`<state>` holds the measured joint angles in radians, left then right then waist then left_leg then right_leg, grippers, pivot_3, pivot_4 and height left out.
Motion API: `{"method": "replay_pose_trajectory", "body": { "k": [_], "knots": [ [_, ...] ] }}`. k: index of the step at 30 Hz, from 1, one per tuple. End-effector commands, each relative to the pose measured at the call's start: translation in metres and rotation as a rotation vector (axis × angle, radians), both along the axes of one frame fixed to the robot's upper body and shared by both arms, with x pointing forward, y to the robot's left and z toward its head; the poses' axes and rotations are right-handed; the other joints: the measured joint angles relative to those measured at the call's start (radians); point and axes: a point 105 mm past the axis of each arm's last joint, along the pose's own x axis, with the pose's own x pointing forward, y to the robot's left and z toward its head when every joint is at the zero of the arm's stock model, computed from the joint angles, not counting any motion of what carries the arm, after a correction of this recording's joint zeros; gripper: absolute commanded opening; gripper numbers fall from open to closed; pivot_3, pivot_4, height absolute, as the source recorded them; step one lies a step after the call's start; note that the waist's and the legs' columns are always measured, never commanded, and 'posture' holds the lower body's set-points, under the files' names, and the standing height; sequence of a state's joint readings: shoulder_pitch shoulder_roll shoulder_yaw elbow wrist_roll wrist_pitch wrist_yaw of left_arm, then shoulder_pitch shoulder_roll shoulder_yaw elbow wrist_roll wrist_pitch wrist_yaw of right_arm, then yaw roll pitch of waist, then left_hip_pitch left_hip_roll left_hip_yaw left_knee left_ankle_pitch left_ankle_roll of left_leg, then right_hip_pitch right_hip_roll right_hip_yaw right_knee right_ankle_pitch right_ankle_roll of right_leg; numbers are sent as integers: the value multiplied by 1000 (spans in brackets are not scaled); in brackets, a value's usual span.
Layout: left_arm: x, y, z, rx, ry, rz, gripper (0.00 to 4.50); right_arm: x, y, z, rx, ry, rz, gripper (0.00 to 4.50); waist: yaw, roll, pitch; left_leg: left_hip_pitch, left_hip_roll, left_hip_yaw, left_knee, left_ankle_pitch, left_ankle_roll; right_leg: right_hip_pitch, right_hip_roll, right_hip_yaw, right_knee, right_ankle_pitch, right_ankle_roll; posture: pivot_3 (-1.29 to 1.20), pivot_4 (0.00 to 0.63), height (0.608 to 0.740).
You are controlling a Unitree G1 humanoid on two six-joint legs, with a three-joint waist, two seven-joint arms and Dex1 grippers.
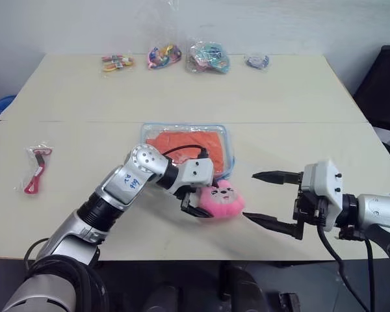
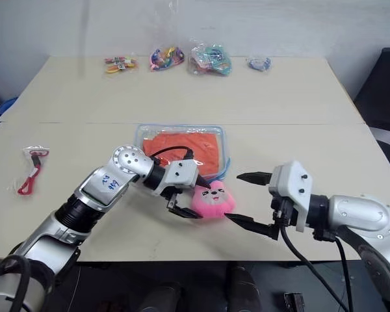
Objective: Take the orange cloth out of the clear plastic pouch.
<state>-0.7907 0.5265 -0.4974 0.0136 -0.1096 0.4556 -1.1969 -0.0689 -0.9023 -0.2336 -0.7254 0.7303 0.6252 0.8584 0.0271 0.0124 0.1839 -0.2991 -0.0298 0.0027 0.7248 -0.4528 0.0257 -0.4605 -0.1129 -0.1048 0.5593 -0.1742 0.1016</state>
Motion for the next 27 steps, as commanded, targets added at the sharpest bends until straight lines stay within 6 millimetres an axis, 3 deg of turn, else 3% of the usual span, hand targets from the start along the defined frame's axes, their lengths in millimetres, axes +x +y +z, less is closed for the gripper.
{"method": "replay_pose_trajectory", "body": {
  "k": [1, 7, 13, 17, 24, 27],
  "knots": [
    [-1, 0, -2, 1, -18, -4, 3835, 3, 1, 5, -1, -47, 4, 4500, 0, 0, 0, 0, 0, 0, 0, 0, 0, 0, 0, 0, 0, 0, 0, 0, 150, 740],
    [-1, 7, -3, -3, -16, 23, 1900, 14, 1, 2, -17, -89, -16, 4500, -1, 0, 0, 0, 0, 0, 0, 0, 0, 0, 0, 0, 0, 0, 0, 0, 150, 740],
    [4, 19, -2, 10, -24, 86, 129, 46, 1, -7, -137, -218, -58, 4500, -3, 0, 0, 0, 0, 0, 0, 0, 0, 0, 0, 0, 0, 0, 0, 0, 150, 740],
    [12, 23, 5, -8, -42, 132, 58, 74, 4, -24, -275, -318, -84, 4500, -7, 0, 0, 1, 1, 1, 0, 0, 0, 0, 0, 0, 0, 0, 0, 0, 150, 740],
    [12, 21, 8, -16, -58, 129, 58, 110, 14, -34, -318, -400, -113, 4500, -7, 0, 0, 0, 0, 1, 1, 0, 0, -1, 0, 0, 0, 0, 0, 0, 150, 740],
    [10, 22, 7, -12, -61, 126, 0, 115, 13, -37, -342, -424, -102, 3851, -6, 0, 0, 0, 0, 0, 1, 0, 0, -1, 0, -1, 0, 0, 0, 0, 150, 740]
  ]
}}
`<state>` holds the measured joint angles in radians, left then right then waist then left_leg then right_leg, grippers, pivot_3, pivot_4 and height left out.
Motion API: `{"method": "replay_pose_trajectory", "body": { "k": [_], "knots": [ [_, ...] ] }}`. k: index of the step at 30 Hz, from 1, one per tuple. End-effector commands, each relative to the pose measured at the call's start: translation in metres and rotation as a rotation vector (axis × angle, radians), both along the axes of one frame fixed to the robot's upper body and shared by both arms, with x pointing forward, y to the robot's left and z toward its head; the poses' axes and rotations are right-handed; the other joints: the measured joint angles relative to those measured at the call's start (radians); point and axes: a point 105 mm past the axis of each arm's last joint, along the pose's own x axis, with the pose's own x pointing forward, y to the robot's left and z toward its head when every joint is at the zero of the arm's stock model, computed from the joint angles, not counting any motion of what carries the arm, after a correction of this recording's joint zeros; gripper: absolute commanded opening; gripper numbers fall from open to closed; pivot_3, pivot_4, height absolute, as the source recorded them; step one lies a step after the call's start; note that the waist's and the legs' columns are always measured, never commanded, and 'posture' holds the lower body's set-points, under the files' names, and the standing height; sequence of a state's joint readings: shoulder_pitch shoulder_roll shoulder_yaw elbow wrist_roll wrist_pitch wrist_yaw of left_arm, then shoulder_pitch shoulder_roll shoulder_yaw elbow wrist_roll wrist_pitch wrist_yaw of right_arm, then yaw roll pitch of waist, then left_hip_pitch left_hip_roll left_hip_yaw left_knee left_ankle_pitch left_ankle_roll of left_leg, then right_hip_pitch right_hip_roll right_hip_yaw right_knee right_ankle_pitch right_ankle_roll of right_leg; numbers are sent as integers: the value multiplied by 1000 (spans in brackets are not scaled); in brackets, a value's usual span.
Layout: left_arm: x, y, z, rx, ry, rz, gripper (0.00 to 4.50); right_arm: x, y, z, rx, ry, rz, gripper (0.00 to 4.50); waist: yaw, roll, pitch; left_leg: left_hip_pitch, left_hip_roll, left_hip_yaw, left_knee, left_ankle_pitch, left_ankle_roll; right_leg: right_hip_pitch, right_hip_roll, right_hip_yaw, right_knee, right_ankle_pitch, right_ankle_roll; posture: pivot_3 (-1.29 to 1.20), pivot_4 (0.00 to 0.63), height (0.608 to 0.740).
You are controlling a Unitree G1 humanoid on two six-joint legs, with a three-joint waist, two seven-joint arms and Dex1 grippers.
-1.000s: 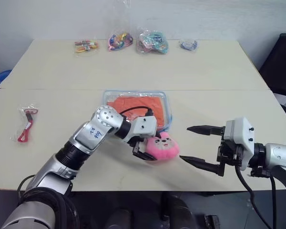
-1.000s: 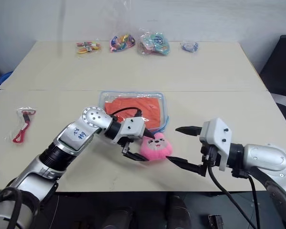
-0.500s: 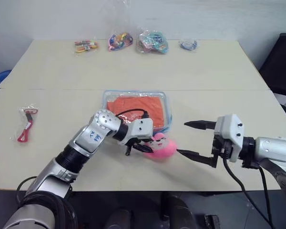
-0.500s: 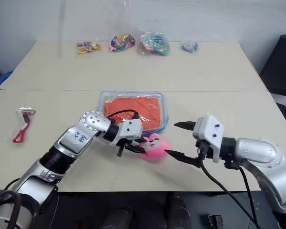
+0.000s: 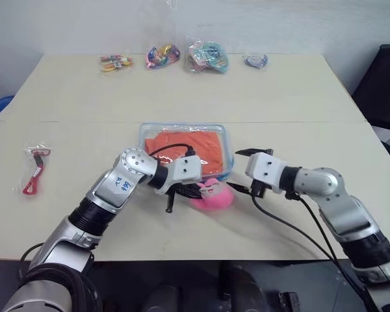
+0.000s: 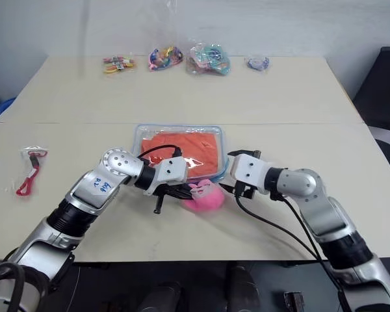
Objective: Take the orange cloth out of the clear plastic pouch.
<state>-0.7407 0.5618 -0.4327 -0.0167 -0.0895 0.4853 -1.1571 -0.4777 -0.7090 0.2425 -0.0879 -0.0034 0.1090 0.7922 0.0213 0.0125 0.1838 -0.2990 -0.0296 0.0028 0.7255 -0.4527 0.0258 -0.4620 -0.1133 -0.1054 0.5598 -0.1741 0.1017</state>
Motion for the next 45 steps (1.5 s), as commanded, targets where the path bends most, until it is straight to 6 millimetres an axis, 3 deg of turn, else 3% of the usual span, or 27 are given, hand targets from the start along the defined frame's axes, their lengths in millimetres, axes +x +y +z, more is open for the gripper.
{"method": "replay_pose_trajectory", "body": {
  "k": [1, 3, 11, 18, 21, 26, 28, 37, 45],
  "knots": [
    [2, 4, 7, 2, -40, 14, 0, 4, 2, 8, -7, -62, 20, 3567, -2, 0, 0, 0, 0, 0, 0, 0, 0, 0, 0, 0, 0, 0, 0, 0, 150, 740],
    [2, 4, 7, 1, -41, 16, 0, 5, 2, 8, -13, -71, 27, 2837, -4, 0, 0, 0, 0, 0, 0, 0, 0, 0, 0, 0, 0, 0, 0, 0, 150, 740],
    [2, 3, 7, -7, -47, 19, 0, 3, 11, 4, -33, -77, 82, 2837, -6, 0, 0, 0, 0, 0, 0, 0, 0, 0, 0, 0, 0, 0, 0, 0, 150, 740],
    [2, 1, 8, -14, -50, 16, 0, 13, 13, 1, -41, -85, 79, 2837, -8, 0, 0, 0, 0, 0, 0, 0, 0, 0, 0, 0, 0, 0, 0, 0, 150, 740],
    [1, 0, 8, -17, -52, 15, 0, 13, 13, 1, -39, -84, 91, 2226, -9, 0, 0, 0, 0, -1, 0, 0, 0, 0, 0, 0, 0, 0, 0, 0, 150, 740],
    [2, 3, 7, -15, -56, 20, 0, 10, 13, 2, -41, -82, 112, 415, -11, 0, 0, 0, 1, 0, 0, 0, 0, 0, 0, 0, 0, 0, 0, 0, 150, 740],
    [2, 3, 7, -15, -57, 23, 0, 10, 13, 2, -42, -83, 117, 33, -12, 0, 0, 0, 1, -1, 0, 0, 0, 0, 0, 0, 0, 0, 0, 0, 150, 740],
    [4, 13, 8, -15, -61, 59, 0, 5, 4, 5, -66, -103, 100, 33, -16, 0, 0, 0, 1, -1, 0, 0, 0, 0, 0, -1, 0, 0, 0, 0, 150, 740],
    [10, 65, 31, -22, -90, 228, 0, -21, -14, 14, -105, -137, 167, 33, -23, 1, 0, -1, 2, -1, 0, 0, -1, -1, 0, -1, 0, 0, 0, 0, 150, 740]
  ]
}}
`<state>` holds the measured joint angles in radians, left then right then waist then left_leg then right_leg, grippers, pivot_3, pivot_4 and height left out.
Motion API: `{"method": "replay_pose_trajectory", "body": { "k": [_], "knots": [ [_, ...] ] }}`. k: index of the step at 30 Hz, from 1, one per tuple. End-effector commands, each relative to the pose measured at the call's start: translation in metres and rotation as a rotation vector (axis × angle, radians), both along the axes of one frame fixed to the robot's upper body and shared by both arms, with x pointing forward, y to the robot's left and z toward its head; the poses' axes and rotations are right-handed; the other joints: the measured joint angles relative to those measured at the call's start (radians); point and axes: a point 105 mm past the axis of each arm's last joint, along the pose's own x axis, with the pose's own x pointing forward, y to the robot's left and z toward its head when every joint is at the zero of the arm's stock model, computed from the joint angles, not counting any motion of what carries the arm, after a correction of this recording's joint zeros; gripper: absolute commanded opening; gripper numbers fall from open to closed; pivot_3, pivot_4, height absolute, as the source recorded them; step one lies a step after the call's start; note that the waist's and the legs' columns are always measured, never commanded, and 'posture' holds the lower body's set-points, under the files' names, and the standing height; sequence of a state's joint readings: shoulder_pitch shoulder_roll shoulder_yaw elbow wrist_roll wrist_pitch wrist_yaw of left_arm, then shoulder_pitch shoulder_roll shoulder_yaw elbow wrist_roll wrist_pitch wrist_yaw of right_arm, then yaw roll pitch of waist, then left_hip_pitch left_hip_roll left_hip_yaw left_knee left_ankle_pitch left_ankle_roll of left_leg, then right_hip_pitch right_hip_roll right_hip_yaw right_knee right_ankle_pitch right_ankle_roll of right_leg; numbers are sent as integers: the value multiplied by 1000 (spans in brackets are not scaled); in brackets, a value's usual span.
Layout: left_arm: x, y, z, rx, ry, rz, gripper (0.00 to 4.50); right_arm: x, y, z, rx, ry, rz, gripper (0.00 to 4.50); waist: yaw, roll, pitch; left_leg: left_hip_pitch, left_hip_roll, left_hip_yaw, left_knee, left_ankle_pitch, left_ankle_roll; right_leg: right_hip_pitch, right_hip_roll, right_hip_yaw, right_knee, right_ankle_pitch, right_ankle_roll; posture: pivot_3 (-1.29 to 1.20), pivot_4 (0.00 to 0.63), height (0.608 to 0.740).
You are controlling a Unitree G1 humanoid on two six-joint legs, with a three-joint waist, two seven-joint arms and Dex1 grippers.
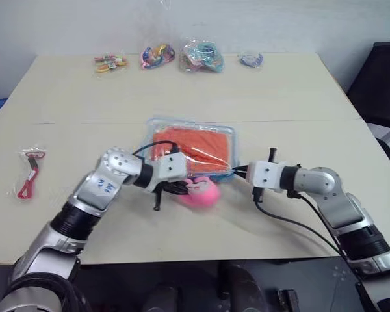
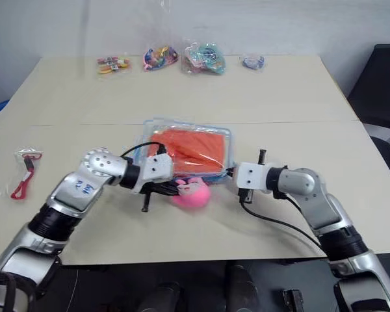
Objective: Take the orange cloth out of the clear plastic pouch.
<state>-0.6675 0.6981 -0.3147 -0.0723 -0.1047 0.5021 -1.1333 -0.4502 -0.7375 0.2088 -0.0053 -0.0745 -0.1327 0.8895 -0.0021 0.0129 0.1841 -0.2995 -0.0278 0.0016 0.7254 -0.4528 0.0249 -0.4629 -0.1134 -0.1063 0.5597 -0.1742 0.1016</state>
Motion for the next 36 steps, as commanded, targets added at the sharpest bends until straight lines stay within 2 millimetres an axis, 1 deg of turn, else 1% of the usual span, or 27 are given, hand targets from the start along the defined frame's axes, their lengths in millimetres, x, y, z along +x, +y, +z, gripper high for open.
{"method": "replay_pose_trajectory", "body": {
  "k": [1, 6, 7, 11, 14, 19, 21, 22, 25, 27, 29, 31, 33, 35, 36],
  "knots": [
    [2, 22, 24, -43, -43, 88, 0, -16, -4, 24, 16, -67, 75, 33, 1, 0, 0, 0, 0, 0, 0, 0, 0, 0, 0, 0, 0, 0, 0, 0, 150, 740],
    [5, 53, 40, -62, -59, 212, 0, -29, -6, 21, -19, -55, 117, 33, 1, 0, 0, 0, 0, -1, 0, 0, 0, 0, 0, 0, 0, 0, 0, 0, 150, 740],
    [5, 56, 41, -63, -60, 225, 0, -30, -7, 21, -23, -53, 120, 33, 1, 0, 0, 0, 0, -1, 0, 0, 0, 0, 0, 0, 0, 0, 0, 0, 150, 740],
    [8, 83, 45, -38, -77, 309, 0, -37, -9, 18, -27, -50, 131, 33, 1, 1, 0, 0, 0, -1, 0, 0, 0, 0, 0, -1, 0, 0, 0, 0, 150, 740],
    [16, 120, 44, 17, -98, 418, 0, -47, -16, 17, -38, -41, 142, 33, 1, 1, 0, 0, 0, -1, 0, 0, 0, 0, 0, -1, 0, 0, 0, 0, 150, 740],
    [26, 180, 44, 66, -116, 596, 0, -59, -33, 21, -39, -22, 130, 33, 2, 1, 1, 0, 0, 0, -1, 0, -1, 0, 0, -1, -1, 0, 0, 0, 150, 740],
    [29, 190, 46, 58, -122, 624, 0, -62, -36, 23, -23, -10, 122, 33, 3, 1, 1, 0, 0, 0, -1, 0, -1, 0, 0, -1, -1, 0, 0, 0, 150, 740],
    [30, 190, 47, 41, -118, 625, 0, -63, -36, 23, -17, -5, 121, 33, 3, 1, 1, 0, 0, 0, -1, 0, -1, 0, 0, -1, -1, 0, 0, 0, 150, 740],
    [30, 173, 46, -10, -94, 568, 0, -65, -33, 23, 1, 0, 125, 33, 3, 1, 1, 0, -1, 0, -1, 0, 0, 0, 0, -1, -1, 0, 0, 0, 150, 740],
    [25, 157, 40, -30, -57, 510, 0, -65, -27, 23, 26, 4, 131, 33, 2, 1, 1, 0, -1, 0, -1, 0, 0, 0, 0, -1, 0, 0, 0, 0, 150, 740],
    [17, 140, 30, -42, -13, 454, 0, -65, -18, 22, 59, 21, 132, 33, 1, 1, 1, 0, -1, 0, -1, 0, 0, 0, 0, -1, 0, 0, 0, 0, 150, 740],
    [11, 133, 23, -59, 26, 437, 0, -64, -14, 22, 76, 32, 127, 33, 1, 1, 1, 0, 0, 1, -1, 0, 0, 0, 0, -1, 0, 0, 0, 0, 150, 740],
    [8, 130, 21, -65, 39, 437, 0, -63, -12, 22, 83, 34, 118, 33, 1, 1, 1, 0, 1, 1, -1, 0, -1, 0, 0, -1, 0, 0, 0, 0, 150, 740],
    [6, 129, 19, -61, 51, 436, 563, -62, -11, 23, 109, 51, 101, 457, 2, 1, 1, 0, 1, 1, -1, 0, -1, 0, 1, -1, 0, 0, 0, 0, 150, 740],
    [4, 128, 18, -58, 57, 432, 770, -62, -10, 23, 122, 60, 94, 667, 2, 1, 1, 0, 0, 1, -1, 0, -1, 0, 0, -1, 0, 0, 0, 0, 150, 740]
  ]
}}
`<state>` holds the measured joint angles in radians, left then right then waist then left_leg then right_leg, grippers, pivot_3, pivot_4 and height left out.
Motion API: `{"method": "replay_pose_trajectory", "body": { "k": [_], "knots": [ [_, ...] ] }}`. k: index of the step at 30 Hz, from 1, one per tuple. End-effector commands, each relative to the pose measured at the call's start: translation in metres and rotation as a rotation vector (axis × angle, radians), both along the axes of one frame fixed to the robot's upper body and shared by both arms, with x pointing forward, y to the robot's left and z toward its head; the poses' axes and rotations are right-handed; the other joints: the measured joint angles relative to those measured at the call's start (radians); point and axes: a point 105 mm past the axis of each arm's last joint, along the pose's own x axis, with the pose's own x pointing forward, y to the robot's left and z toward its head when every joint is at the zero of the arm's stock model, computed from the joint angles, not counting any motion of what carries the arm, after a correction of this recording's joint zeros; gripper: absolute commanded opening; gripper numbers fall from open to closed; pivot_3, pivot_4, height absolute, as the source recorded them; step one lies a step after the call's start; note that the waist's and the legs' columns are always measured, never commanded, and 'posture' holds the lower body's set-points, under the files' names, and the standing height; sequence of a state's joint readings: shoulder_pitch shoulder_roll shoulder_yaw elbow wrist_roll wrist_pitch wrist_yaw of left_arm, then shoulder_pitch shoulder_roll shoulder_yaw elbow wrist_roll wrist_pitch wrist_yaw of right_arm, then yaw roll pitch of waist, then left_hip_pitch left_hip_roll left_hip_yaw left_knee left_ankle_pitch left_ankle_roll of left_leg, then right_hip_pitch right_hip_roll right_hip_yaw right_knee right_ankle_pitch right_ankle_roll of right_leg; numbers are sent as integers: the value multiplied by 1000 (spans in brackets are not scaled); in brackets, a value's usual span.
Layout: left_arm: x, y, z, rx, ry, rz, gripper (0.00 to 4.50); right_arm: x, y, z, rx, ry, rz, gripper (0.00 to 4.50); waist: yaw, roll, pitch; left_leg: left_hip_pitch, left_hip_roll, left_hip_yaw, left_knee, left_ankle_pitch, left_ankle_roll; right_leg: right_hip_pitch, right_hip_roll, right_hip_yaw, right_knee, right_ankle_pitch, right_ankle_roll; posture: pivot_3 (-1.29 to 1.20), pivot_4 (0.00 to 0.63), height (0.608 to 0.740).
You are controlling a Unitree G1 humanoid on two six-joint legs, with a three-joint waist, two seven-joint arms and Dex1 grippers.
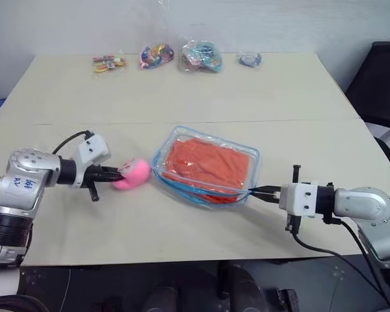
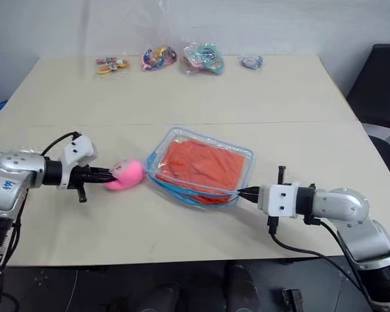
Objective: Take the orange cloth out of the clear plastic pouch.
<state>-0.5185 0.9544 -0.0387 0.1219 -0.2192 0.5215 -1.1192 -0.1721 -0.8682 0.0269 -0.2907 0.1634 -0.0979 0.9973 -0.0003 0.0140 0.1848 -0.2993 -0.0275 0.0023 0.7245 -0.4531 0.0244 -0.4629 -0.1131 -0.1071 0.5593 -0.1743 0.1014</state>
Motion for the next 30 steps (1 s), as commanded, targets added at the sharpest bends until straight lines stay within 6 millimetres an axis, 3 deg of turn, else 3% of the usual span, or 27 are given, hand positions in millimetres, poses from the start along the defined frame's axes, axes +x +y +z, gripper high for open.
{"method": "replay_pose_trajectory", "body": {
  "k": [1, 6, 11, 15, 18, 22, 24, 26, 30],
  "knots": [
    [-6, -1, 8, -1, -20, -17, 1161, -4, 8, 13, 59, -12, 2, 1027, 0, 0, 0, 0, 0, 0, 0, 0, 0, 0, 0, 0, 0, 0, 0, 0, 150, 740],
    [-14, 4, 14, 47, -47, -80, 2752, -15, 8, 14, 103, 49, -19, 2757, 0, 0, 0, 0, 0, 0, 0, 0, 0, 0, 0, 0, 0, 0, 0, 0, 150, 740],
    [-17, 7, 37, 10, -113, -136, 4259, -26, 11, 27, 220, 103, -53, 4429, 2, 0, 0, 0, 0, 0, 0, 0, 0, 0, 0, 0, 0, 0, 0, 0, 150, 740],
    [-34, -3, 63, -61, -100, -264, 4290, -42, 14, 33, 281, 193, -45, 4472, 2, 0, 0, 0, 0, 0, 0, 0, 0, 0, 0, 0, 0, 0, 0, 0, 150, 740],
    [-33, -27, 80, -4, -201, -394, 4290, -50, 18, 40, 358, 277, -49, 4472, 10, 0, 0, 0, 0, -1, 0, 0, 0, 1, 0, -1, 0, 0, 0, 0, 150, 740],
    [-13, -61, 58, 327, -462, -592, 4290, -62, 26, 44, 421, 383, -23, 4472, 25, 1, 0, 2, -2, 0, 0, 0, 0, 2, -1, 0, 0, 0, 0, 0, 150, 740],
    [-4, -68, 46, 455, -570, -665, 4290, -64, 28, 44, 416, 384, -27, 4472, 25, 0, 0, 1, -2, 1, 0, 0, 0, 2, -1, 1, 0, 0, 0, 0, 150, 740],
    [2, -71, 37, 504, -620, -702, 4290, -64, 29, 43, 416, 383, -39, 4472, 25, 0, 0, 1, -2, 1, 0, 0, 0, 1, 0, 0, 0, 0, 0, 0, 150, 740],
    [22, -87, 41, 458, -742, -660, 4290, -64, 29, 42, 415, 380, -58, 4472, 25, 0, 0, 0, -1, 2, 0, 0, 0, 1, 1, 0, 0, 0, 0, 0, 150, 740]
  ]
}}
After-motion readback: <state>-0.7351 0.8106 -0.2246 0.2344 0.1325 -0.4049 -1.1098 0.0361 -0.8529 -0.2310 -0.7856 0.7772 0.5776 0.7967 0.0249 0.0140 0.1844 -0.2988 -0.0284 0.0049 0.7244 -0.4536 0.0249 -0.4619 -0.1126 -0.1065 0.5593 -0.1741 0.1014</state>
